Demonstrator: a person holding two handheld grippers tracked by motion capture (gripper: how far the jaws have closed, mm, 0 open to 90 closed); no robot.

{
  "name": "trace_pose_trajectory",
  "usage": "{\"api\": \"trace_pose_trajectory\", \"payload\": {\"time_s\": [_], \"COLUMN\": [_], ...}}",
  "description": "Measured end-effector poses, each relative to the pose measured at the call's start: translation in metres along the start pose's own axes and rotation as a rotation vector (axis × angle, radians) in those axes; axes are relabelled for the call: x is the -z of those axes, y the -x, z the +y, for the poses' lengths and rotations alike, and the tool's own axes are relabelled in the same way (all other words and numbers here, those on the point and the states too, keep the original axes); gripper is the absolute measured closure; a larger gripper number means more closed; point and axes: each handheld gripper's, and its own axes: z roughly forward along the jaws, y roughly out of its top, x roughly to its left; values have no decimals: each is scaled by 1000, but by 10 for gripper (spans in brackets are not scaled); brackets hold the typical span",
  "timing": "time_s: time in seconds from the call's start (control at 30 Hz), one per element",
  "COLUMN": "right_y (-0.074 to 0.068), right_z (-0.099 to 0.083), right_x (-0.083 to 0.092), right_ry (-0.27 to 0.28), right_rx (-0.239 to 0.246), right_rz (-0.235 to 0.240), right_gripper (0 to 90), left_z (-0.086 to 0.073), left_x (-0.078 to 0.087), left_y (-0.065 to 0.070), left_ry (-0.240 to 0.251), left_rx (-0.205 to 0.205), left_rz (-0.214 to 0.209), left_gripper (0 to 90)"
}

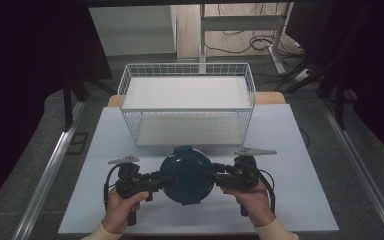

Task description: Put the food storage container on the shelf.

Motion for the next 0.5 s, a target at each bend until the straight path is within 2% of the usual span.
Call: {"api": "trace_pose_trajectory", "payload": {"time_s": [0.2,0.47,0.5], "right_y": [-7,-12,-13], "right_z": [6,12,15], "right_x": [5,9,10], "right_ry": [22,44,47], "right_rx": [37,60,67], "right_rz": [-2,-4,-4], "right_gripper": [415,415,415], "left_z": [5,12,16], "left_x": [5,9,10], "left_y": [6,11,13], "left_ry": [19,31,35], "left_rx": [-26,-44,-56], "left_rz": [-1,-3,1], "left_gripper": [392,392,392]}}
